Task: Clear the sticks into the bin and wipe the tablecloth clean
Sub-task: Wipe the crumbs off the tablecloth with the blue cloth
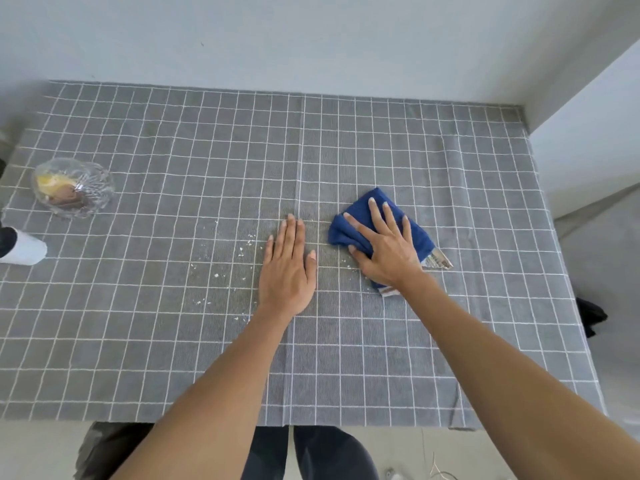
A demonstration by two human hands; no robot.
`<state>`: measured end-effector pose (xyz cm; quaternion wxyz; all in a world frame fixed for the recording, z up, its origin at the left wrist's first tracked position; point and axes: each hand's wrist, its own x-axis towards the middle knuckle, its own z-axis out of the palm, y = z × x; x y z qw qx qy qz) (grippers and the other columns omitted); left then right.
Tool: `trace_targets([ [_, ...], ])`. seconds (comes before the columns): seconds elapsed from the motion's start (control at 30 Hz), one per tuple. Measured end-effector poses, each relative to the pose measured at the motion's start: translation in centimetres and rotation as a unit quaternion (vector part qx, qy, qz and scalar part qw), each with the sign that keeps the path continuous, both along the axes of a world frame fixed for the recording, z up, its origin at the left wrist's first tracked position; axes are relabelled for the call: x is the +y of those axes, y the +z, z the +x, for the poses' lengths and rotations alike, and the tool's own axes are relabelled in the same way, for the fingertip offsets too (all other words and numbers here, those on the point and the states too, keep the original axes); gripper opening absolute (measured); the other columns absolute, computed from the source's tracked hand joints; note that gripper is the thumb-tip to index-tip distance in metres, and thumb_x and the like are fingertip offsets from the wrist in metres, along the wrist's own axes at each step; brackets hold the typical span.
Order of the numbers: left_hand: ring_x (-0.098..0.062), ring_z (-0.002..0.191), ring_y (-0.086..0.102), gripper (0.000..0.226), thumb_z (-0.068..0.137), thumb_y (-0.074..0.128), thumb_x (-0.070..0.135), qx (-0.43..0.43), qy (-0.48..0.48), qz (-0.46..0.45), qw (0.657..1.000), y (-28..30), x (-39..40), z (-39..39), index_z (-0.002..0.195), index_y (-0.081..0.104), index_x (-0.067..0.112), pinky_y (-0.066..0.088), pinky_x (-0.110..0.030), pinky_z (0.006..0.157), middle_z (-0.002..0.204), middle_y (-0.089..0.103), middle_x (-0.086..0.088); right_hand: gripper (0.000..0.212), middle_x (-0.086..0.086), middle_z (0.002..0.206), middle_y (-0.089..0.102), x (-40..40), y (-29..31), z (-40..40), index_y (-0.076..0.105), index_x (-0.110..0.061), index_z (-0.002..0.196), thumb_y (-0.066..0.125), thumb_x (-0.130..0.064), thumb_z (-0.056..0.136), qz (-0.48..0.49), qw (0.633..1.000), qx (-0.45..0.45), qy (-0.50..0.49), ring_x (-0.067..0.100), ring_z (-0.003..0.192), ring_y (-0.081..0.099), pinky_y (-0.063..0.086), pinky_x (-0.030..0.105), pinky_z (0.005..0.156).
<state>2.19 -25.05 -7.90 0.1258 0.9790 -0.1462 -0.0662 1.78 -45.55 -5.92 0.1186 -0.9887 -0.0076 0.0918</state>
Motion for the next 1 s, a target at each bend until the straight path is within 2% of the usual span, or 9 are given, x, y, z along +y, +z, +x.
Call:
trace_targets([
  [0.1,-0.015,0.146,-0.016,0.062,0.096,-0.004,0.040,0.000,-0.001,0.007,1.000,0.1,-0.1,0.1,0.151,-0.006,0.012,-0.006,-0.037,0.120,0.159,-0.014,-0.004,0.059,0.006,0.159,-0.008,-0.1,-0.2,0.0,0.018,-0.053,0.143,0.041,-0.057,0.089,-0.012,0.999,-0.009,-0.036,0.034,0.144,-0.009,-0.004,0.059,0.111],
  [0.2,-0.015,0.146,-0.015,0.061,0.097,-0.002,0.039,-0.001,0.001,0.012,1.000,0.1,-0.1,0.2,0.152,-0.005,0.012,-0.006,-0.037,0.120,0.159,-0.013,-0.004,0.056,0.005,0.159,-0.006,0.0,-0.2,0.2,0.021,-0.055,0.141,0.043,-0.055,0.089,-0.011,0.998,-0.003,-0.057,0.035,0.144,-0.005,-0.001,0.060,0.111],
  [0.4,-0.014,0.145,-0.016,0.063,0.095,-0.005,0.041,0.005,-0.002,0.013,1.000,0.2,0.1,0.1,0.151,-0.007,0.013,-0.009,-0.035,0.119,0.159,-0.015,-0.003,0.059,-0.001,0.159,0.008,-0.1,0.3,-0.8,0.030,-0.047,0.141,0.049,-0.034,0.086,0.002,0.997,-0.027,-0.079,0.028,0.143,0.011,0.010,0.048,0.112],
  [0.53,-0.015,0.145,-0.018,0.063,0.094,-0.007,0.041,0.006,-0.002,0.014,1.000,0.3,0.1,0.2,0.151,-0.009,0.014,-0.011,-0.036,0.118,0.158,-0.018,-0.003,0.066,0.004,0.153,0.025,-0.4,1.1,-0.7,0.044,-0.036,0.138,0.055,-0.017,0.076,-0.004,0.994,-0.044,-0.095,0.035,0.126,0.031,0.027,0.044,0.101],
  [0.7,-0.016,0.144,-0.022,0.060,0.097,-0.005,0.042,0.024,-0.008,0.016,1.000,0.3,0.1,0.5,0.149,-0.014,0.013,-0.011,-0.038,0.119,0.156,-0.023,-0.004,0.060,0.012,0.142,0.034,-0.5,2.4,0.0,0.052,-0.025,0.132,0.061,-0.012,0.075,-0.059,0.989,-0.056,-0.125,0.036,0.107,0.041,0.032,0.042,0.089],
  [0.8,-0.015,0.144,-0.022,0.057,0.101,0.004,0.038,0.039,-0.013,-0.002,0.999,0.4,0.5,0.5,0.149,-0.016,0.013,-0.013,-0.036,0.118,0.155,-0.025,-0.003,0.062,0.012,0.140,0.038,1.2,3.0,0.7,0.053,-0.026,0.131,0.062,-0.010,0.071,-0.049,0.992,-0.091,-0.072,0.036,0.104,0.044,0.035,0.043,0.084],
  [0.87,-0.015,0.144,-0.021,0.057,0.099,0.001,0.036,0.027,0.005,-0.004,1.000,0.4,1.0,0.1,0.148,-0.016,0.014,-0.012,-0.035,0.118,0.154,-0.025,-0.002,0.062,0.011,0.142,0.038,2.9,3.1,1.3,0.054,-0.026,0.129,0.063,-0.011,0.069,-0.044,0.993,-0.106,-0.023,0.037,0.103,0.045,0.037,0.044,0.081],
  [1.0,-0.014,0.144,-0.019,0.057,0.100,0.005,0.032,0.012,0.025,0.010,1.000,0.4,1.0,-0.3,0.150,-0.013,0.013,-0.010,-0.036,0.119,0.157,-0.020,-0.003,0.065,0.005,0.152,0.025,5.7,2.1,1.7,0.044,-0.032,0.137,0.058,-0.016,0.076,-0.056,0.996,-0.058,0.046,0.032,0.111,0.040,0.033,0.042,0.089],
])
